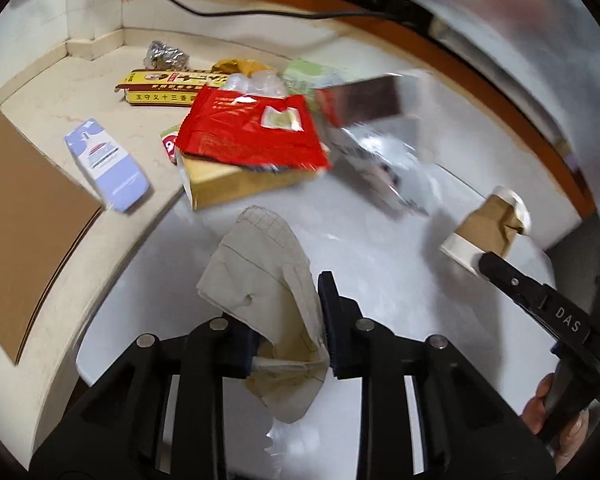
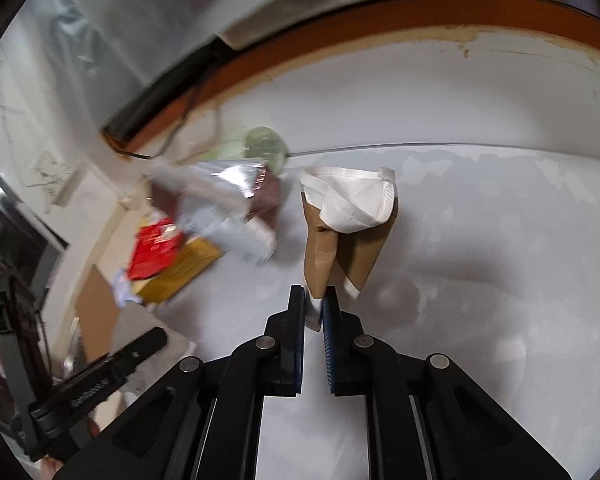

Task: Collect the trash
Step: 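Carry both cups down over the trash bin and open both tools, then raise both tools from the bin back toward the countertop, then grasp the red snack bag with the left tool while the right tool grasps the coffee sachet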

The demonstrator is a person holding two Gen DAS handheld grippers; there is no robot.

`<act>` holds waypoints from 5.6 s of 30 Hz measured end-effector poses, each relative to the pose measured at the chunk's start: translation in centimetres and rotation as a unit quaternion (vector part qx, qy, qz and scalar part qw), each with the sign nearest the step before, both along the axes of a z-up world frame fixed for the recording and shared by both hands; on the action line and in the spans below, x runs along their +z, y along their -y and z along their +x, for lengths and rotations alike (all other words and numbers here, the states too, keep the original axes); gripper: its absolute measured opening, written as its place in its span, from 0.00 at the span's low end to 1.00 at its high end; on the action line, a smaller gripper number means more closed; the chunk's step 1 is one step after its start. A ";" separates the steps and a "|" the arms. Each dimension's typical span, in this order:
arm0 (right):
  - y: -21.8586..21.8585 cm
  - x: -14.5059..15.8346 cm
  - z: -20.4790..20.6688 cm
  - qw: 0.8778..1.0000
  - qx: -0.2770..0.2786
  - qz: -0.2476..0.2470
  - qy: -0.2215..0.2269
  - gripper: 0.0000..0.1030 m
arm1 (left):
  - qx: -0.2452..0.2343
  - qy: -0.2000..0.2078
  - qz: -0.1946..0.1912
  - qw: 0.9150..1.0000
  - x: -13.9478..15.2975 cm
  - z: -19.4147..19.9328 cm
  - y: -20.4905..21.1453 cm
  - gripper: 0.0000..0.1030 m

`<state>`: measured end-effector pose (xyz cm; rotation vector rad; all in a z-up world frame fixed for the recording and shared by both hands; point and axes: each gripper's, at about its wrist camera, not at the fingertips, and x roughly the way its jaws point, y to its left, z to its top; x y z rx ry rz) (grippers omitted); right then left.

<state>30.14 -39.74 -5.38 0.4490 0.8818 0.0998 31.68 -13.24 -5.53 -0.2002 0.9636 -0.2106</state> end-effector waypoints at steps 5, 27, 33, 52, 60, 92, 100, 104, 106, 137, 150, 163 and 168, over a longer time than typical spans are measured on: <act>-1.4 1.9 -6.3 0.999 0.010 0.025 0.034 0.08 | -0.024 0.041 -0.010 0.999 2.5 -6.2 -0.8 0.21; -18.4 -0.1 -34.8 0.978 0.169 -0.085 0.093 0.08 | -0.021 0.083 0.013 0.996 0.0 -28.8 -9.9 0.21; -20.6 -6.4 -35.9 0.973 0.207 -0.100 0.036 0.08 | -0.009 0.060 0.034 0.998 -5.1 -30.8 -11.0 0.21; -20.5 -30.3 -25.5 0.949 0.263 -0.076 -0.157 0.08 | -0.021 -0.125 0.083 0.988 -26.6 -23.4 -10.5 0.21; -21.6 -36.9 -19.9 0.939 0.267 -0.075 -0.202 0.09 | -0.032 -0.171 0.117 0.978 -32.2 -20.1 -9.9 0.24; -19.3 -26.7 -22.9 0.957 0.231 -0.077 -0.156 0.40 | -0.025 -0.117 0.083 0.989 -22.8 -24.2 -10.7 0.68; -20.1 -21.0 -27.1 0.960 0.236 -0.101 -0.111 0.40 | -0.036 -0.100 0.056 0.993 -17.0 -27.6 -10.8 0.64; -20.9 -17.2 -28.6 0.960 0.240 -0.126 -0.066 0.40 | -0.042 -0.060 0.066 0.995 -12.7 -29.1 -10.7 0.64; -20.6 -14.6 -28.9 0.962 0.240 -0.121 -0.047 0.40 | -0.044 -0.044 0.063 0.996 -10.8 -29.3 -10.9 0.64; -5.8 14.1 3.6 0.976 0.139 -0.133 0.103 0.83 | -0.038 0.042 0.026 0.998 9.0 0.1 -9.6 0.64; -5.1 5.6 13.7 0.978 0.189 -0.068 0.053 0.83 | -0.018 -0.004 0.017 1.000 1.9 12.2 -8.1 0.64; -8.4 1.0 11.4 0.960 0.257 -0.100 0.052 0.28 | -0.047 -0.011 0.009 0.999 -1.2 14.6 -6.5 0.35; -9.3 2.0 9.7 0.955 0.269 -0.104 0.064 0.12 | -0.047 0.010 0.008 0.999 -0.6 13.4 -6.6 0.13</act>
